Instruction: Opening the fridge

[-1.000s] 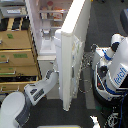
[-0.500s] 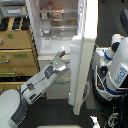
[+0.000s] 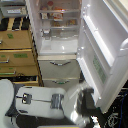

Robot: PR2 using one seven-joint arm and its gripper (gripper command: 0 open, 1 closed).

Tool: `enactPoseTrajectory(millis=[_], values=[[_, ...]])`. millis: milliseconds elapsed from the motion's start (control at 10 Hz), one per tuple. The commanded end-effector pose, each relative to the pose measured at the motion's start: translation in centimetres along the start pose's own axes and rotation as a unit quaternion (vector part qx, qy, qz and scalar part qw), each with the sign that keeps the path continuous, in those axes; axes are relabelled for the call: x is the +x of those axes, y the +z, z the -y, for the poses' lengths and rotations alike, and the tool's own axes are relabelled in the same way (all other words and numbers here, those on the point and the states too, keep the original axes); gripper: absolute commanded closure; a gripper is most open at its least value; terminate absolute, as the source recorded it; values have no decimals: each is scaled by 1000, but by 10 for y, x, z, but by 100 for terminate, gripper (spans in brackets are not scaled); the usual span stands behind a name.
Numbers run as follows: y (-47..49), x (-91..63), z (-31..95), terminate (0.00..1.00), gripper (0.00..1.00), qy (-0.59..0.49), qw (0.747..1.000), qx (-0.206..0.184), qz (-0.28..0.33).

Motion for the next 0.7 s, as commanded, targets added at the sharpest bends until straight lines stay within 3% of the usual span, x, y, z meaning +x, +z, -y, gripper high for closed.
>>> enactPoseTrajectory(millis=[100, 200, 300, 400, 500, 700], values=[[3, 246, 305, 0, 0, -156, 978, -131, 42], [-14, 210, 253, 0, 0, -112, 987, -109, 27], [-34, 127, 151, 0, 0, -26, 998, -59, 12], [-39, 92, 111, 0, 0, 14, 999, -43, 8], [-46, 35, 57, 0, 0, 79, 997, -22, 0], [-51, -139, -51, 0, 0, 228, 972, 59, 0]])
